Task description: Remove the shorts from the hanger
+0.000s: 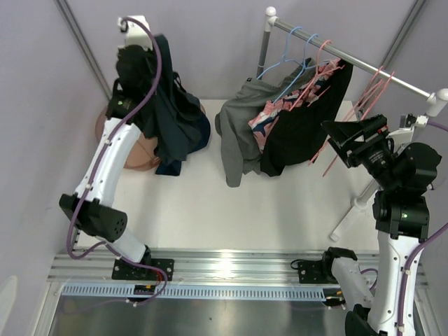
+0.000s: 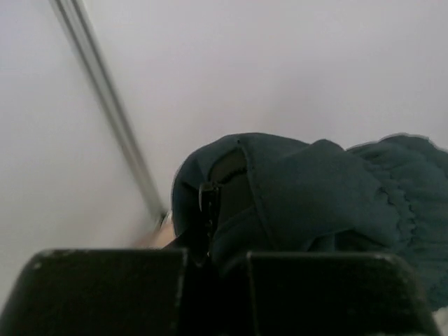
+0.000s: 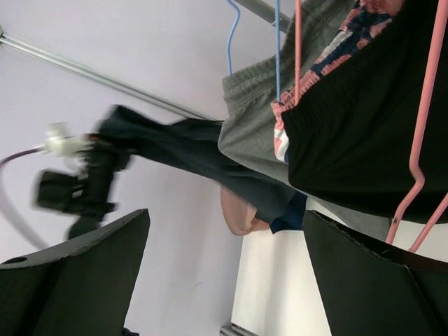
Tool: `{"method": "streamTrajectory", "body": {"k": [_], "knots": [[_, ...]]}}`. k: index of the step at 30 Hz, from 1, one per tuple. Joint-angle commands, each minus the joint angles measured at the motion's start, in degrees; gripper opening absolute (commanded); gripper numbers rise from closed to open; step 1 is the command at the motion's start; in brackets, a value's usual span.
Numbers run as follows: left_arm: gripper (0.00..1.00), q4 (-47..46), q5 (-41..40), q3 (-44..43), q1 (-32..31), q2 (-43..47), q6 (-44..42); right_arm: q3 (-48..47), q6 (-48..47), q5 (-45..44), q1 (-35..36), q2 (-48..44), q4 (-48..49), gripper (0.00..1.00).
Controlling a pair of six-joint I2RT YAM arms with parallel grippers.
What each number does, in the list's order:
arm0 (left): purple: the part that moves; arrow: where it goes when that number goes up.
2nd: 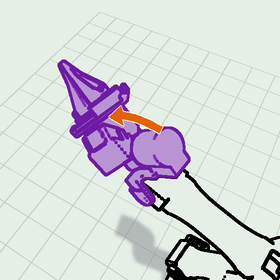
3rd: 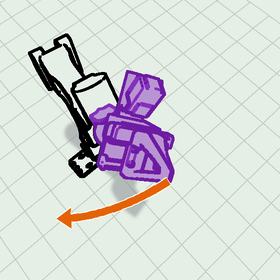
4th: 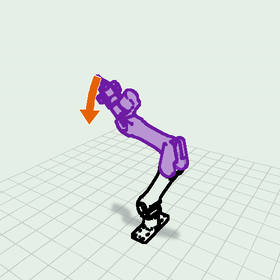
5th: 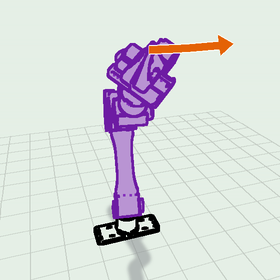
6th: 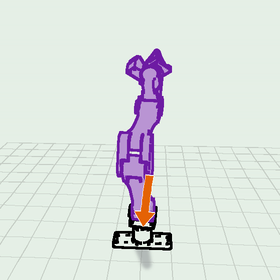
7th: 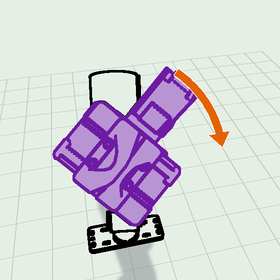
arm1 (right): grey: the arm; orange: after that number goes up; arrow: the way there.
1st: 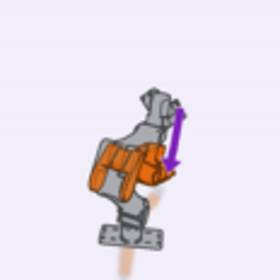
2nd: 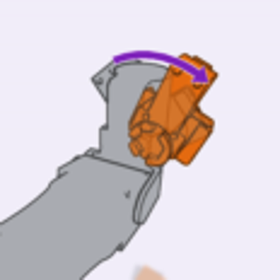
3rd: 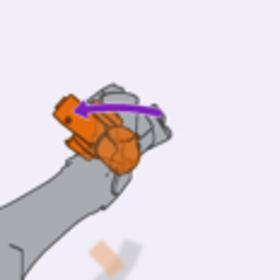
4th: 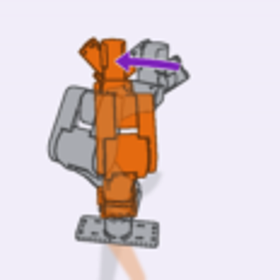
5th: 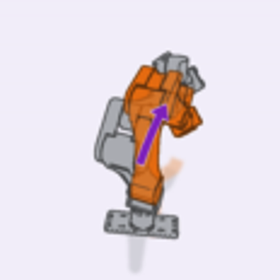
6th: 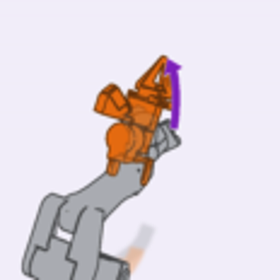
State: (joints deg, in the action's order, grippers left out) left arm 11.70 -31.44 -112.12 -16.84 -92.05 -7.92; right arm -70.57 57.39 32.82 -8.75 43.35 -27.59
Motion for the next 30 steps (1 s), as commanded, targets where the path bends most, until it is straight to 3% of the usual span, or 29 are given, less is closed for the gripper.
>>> {"method": "streamTrajectory", "body": {"k": [1,2,4,5,6,12,16,18,19,22,30], "knots": [[0.03,-6.45,-1.78,11.45,4.08,4.95,5.89,-6.06,-4.55,-1.34,0.40,0.59,-1.40,0.99],[0.07,-4.52,-1.69,12.35,5.05,4.17,9.03,-8.42,-4.82,-1.79,0.40,0.85,-1.84,0.99],[0.39,0.66,-0.74,10.70,7.77,2.32,12.30,-10.29,-4.74,-2.75,0.40,1.21,-1.68,0.99],[0.82,6.17,-0.20,9.12,8.57,1.36,15.36,-11.51,-4.13,-2.85,0.40,1.56,-1.15,0.99],[0.98,8.75,-0.03,8.41,9.10,-0.22,16.79,-11.79,-3.69,-3.02,0.40,1.82,0.77,1.00],[0.99,19.84,4.89,8.31,10.16,1.42,23.03,-13.80,-1.66,-4.08,0.75,7.86,7.10,0.99],[0.99,18.72,12.70,20.65,10.07,12.47,25.59,-18.54,-4.20,-6.53,5.13,14.64,7.91,0.99],[0.99,18.27,17.19,24.03,9.90,16.88,26.55,-22.31,-8.66,-10.30,8.30,20.24,5.02,0.99],[0.99,17.57,18.68,29.88,9.72,21.34,26.73,-26.77,-10.26,-11.88,12.23,22.28,3.61,0.99],[0.99,16.16,22.56,39.28,8.14,28.48,26.04,-32.69,-13.87,-15.15,14.81,29.06,-0.35,0.99],[0.99,20.64,25.55,54.01,5.59,49.93,25.07,-30.08,-17.13,-23.06,14.91,32.85,-0.27,0.95]]}}
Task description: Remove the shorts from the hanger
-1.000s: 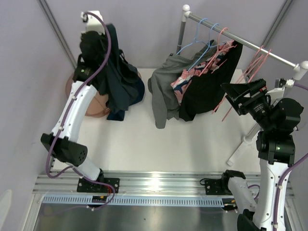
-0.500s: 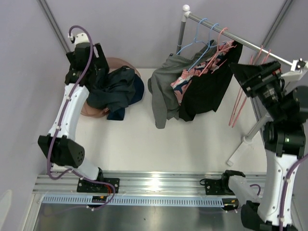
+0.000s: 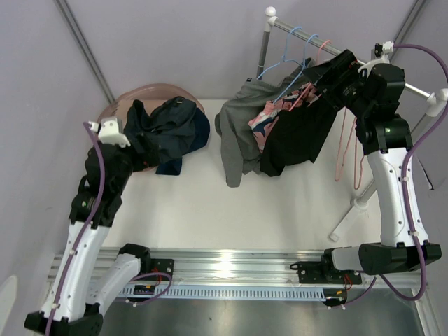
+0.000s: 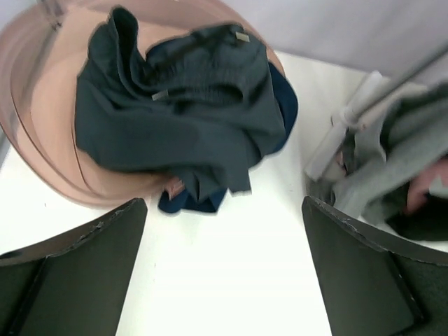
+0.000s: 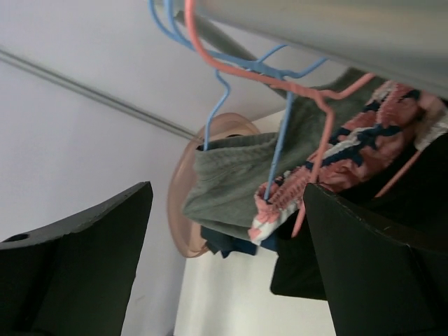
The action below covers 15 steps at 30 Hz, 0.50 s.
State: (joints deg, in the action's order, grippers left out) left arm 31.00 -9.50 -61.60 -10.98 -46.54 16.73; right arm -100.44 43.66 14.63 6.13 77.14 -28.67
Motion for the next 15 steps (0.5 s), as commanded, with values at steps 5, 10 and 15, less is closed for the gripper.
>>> {"method": "streamTrajectory", "body": {"k": [5,10,15], "knots": [[0.99,1.78,4.92,13.17,-0.27,12.87,-0.56,8.22,-3.06,-7.34,0.11,-2.08,5.28,0.90],[0.99,0.64,6.07,17.57,-0.27,15.34,-0.38,11.93,-2.61,-9.00,2.13,-0.07,8.00,0.86],[0.99,-0.24,7.21,18.10,-0.27,14.73,-0.82,12.99,-2.17,-9.71,2.66,1.78,10.12,0.78]]}}
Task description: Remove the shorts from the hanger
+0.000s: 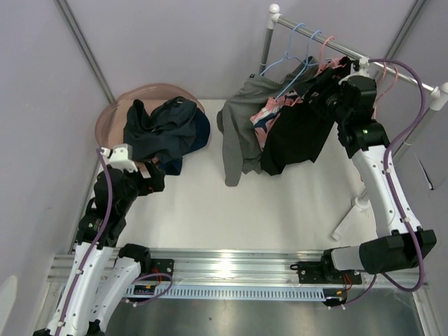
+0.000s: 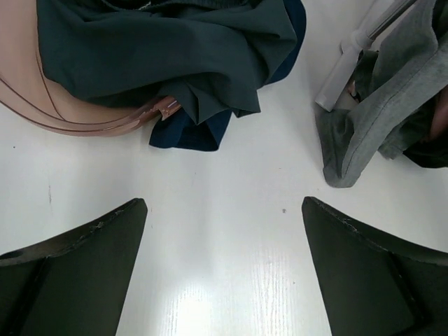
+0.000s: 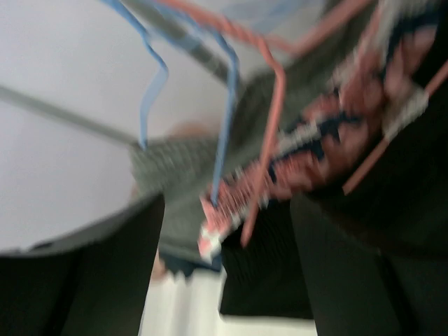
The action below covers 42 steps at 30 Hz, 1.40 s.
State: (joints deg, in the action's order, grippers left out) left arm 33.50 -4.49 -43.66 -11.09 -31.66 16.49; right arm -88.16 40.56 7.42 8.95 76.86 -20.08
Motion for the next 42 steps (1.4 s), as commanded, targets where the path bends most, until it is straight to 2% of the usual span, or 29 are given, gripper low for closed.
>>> {"method": "streamTrajectory", "body": {"k": [1,6,9,11,12,16,22,25,29,35,42], "knots": [[0.99,-2.82,2.64,0.07,-0.16,-0.68,-0.58,0.62,1.02,-2.59,-0.07,2.33,1.53,0.75],[0.99,-3.08,2.56,0.33,-0.16,-0.51,-0.41,1.50,1.28,-3.64,0.28,2.94,2.41,0.63],[0.99,-3.35,2.73,0.33,-0.16,0.11,-0.41,2.20,1.54,-3.82,0.54,2.94,2.94,0.42],[0.99,-3.26,2.73,0.50,-0.16,-0.07,-0.41,2.64,1.81,-3.99,0.80,2.94,3.02,0.33],[0.99,-3.26,2.73,0.50,-0.16,-0.07,-0.41,2.64,1.89,-3.99,0.89,2.77,2.85,0.22],[0.99,-3.26,3.00,0.50,-0.16,-0.07,-0.41,2.64,2.25,-4.17,1.77,2.07,2.59,0.01],[0.99,-4.84,6.42,-0.28,-0.33,-0.33,-1.37,0.10,2.86,-3.55,3.18,-1.09,1.35,0.00],[0.99,-6.16,8.01,-3.53,-3.40,-1.82,-0.32,-2.45,2.95,-4.08,4.32,-3.20,0.39,0.00],[0.99,-13.27,7.04,-9.85,-15.69,-6.12,-0.23,-5.79,4.00,-4.43,5.29,-5.84,-0.66,0.00],[0.99,-28.00,14.59,-15.66,-30.80,-18.32,-3.82,-8.43,6.73,-4.34,7.74,-9.00,-1.19,0.00],[0.99,-46.82,25.49,-18.73,-38.12,-31.50,-3.75,-8.08,9.10,-4.17,10.91,-12.78,-2.16,0.00]]}}
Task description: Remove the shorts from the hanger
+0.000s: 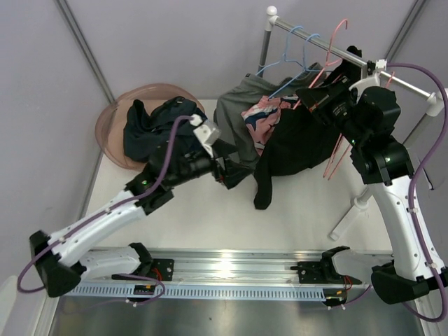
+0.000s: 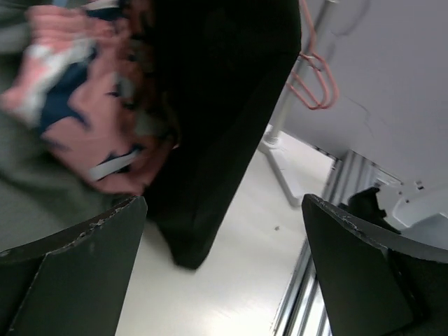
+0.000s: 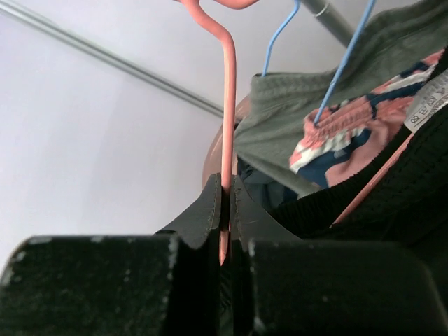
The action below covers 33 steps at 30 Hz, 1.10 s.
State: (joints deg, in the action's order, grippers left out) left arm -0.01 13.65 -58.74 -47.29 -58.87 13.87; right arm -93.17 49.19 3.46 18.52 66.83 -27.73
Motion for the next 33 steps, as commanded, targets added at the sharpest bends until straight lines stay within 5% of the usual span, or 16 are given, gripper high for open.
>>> {"method": "streamTrajectory", "body": {"k": [1,10,12,14,16,17,23,33], "knots": [[0.99,-14.48,8.49,-4.18,-3.15,-5.71,-1.12,-3.08,0.64,-0.21,1.60,-3.10,5.32,0.00],[0.99,-19.67,7.97,-10.43,-7.03,-15.57,-1.65,-2.90,0.56,-0.21,2.40,-6.53,3.03,0.00],[0.90,-20.11,7.88,-11.04,-7.12,-16.71,-1.48,-2.72,0.73,-0.04,2.40,-6.80,2.77,0.00],[0.66,-20.03,7.45,-11.74,-7.20,-17.94,-1.13,-2.20,0.91,0.14,2.40,-7.15,2.76,0.00],[0.29,-20.03,7.18,-12.27,-7.38,-18.56,-0.95,-1.67,1.17,0.05,2.40,-7.41,3.03,0.00],[0.02,-19.85,6.66,-12.36,-7.55,-18.73,-0.86,-1.32,1.17,-0.04,2.48,-7.50,3.03,0.00],[0.00,-18.10,3.14,-9.38,-9.75,-15.05,-1.47,-1.23,0.39,-1.79,2.31,-7.68,2.59,0.00],[0.00,-11.68,-9.42,13.01,-23.02,8.14,-1.13,-3.87,-0.15,-1.71,-2.61,-5.74,1.62,0.00]]}}
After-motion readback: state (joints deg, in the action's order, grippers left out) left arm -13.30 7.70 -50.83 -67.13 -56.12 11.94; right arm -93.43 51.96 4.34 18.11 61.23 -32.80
